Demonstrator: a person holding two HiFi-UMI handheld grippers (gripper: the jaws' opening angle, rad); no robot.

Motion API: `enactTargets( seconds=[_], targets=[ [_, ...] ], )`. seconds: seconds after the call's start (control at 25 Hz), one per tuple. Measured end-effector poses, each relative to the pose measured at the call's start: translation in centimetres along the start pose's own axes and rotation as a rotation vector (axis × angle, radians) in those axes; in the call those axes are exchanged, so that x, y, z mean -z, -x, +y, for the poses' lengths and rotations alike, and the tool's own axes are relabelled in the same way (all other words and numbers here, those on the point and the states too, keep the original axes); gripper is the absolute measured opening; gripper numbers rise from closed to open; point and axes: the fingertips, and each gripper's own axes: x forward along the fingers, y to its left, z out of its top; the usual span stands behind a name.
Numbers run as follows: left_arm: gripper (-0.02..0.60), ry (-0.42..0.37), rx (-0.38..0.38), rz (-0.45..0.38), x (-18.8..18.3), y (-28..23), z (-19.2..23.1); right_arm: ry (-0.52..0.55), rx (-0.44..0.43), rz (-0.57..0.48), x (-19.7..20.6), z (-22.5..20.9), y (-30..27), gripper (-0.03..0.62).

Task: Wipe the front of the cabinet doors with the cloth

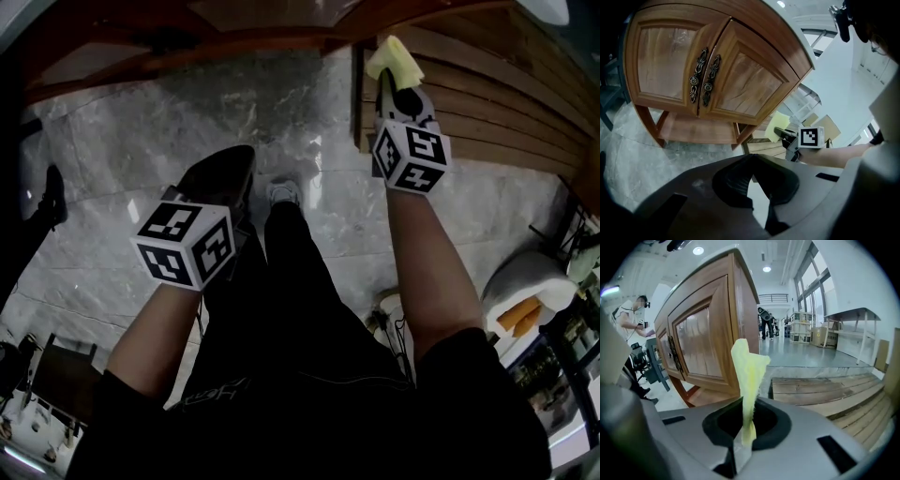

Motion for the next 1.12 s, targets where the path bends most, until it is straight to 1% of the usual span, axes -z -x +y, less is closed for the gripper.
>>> enactTargets(
  seconds=[0.08, 0.16, 0.24, 0.36, 0.44, 0.56, 0.68, 0.76, 0.88, 1.0, 1.12],
  targets=[
    [0.006, -0.006, -0.005, -0.014, -1.0, 0.2, -0.9, -0.005, -0.04, -0.003, -0.9, 0.7, 1.6, 0.041],
    [0.006, -0.01, -0.007, -0.036, -2.0, 1.1, -2.1, -0.017, -0.108, 0.01, -2.2, 1.8, 3.5, 0.041],
    [0.006, -0.034, -0.004, -0.051, -3.0, 2.6, -3.5, -0.029, -0.184, 0.026, -3.9, 3.2, 5.9, 0.041],
    [0.006, -0.081, 0.011, -0.068, -4.4, 6.1, -5.9, -0.077, -0.298, 0.023, -8.2, 5.6, 10.0, 0.041],
    [0.006, -0.096, 0.028, -0.087, -5.6, 8.9, -7.6, -0.092, -0.389, 0.008, -11.5, 7.5, 13.3, 0.041],
    [0.006, -0.116, 0.05, -0.143, -7.8, 13.4, -10.1, -0.033, -0.51, -0.004, -15.4, 10.6, 18.4, 0.041],
    [0.006, -0.184, 0.067, -0.245, -10.6, 17.8, -12.4, 0.041, -0.598, -0.033, -18.8, 13.3, 22.8, 0.041],
    [0.006, -0.236, 0.093, -0.299, -11.6, 21.0, -14.2, 0.087, -0.609, -0.079, -20.5, 14.8, 26.3, 0.041],
    [0.006, -0.278, 0.139, -0.357, -10.8, 26.8, -17.2, 0.159, -0.577, -0.148, -21.9, 17.1, 33.1, 0.041],
    [0.006, -0.305, 0.185, -0.408, -8.1, 33.1, -20.5, 0.167, -0.579, -0.164, -21.7, 20.0, 40.7, 0.041],
    [0.006, -0.385, 0.217, -0.459, -4.8, 38.8, -23.6, 0.151, -0.586, -0.18, -21.1, 23.1, 48.2, 0.041]
  ],
)
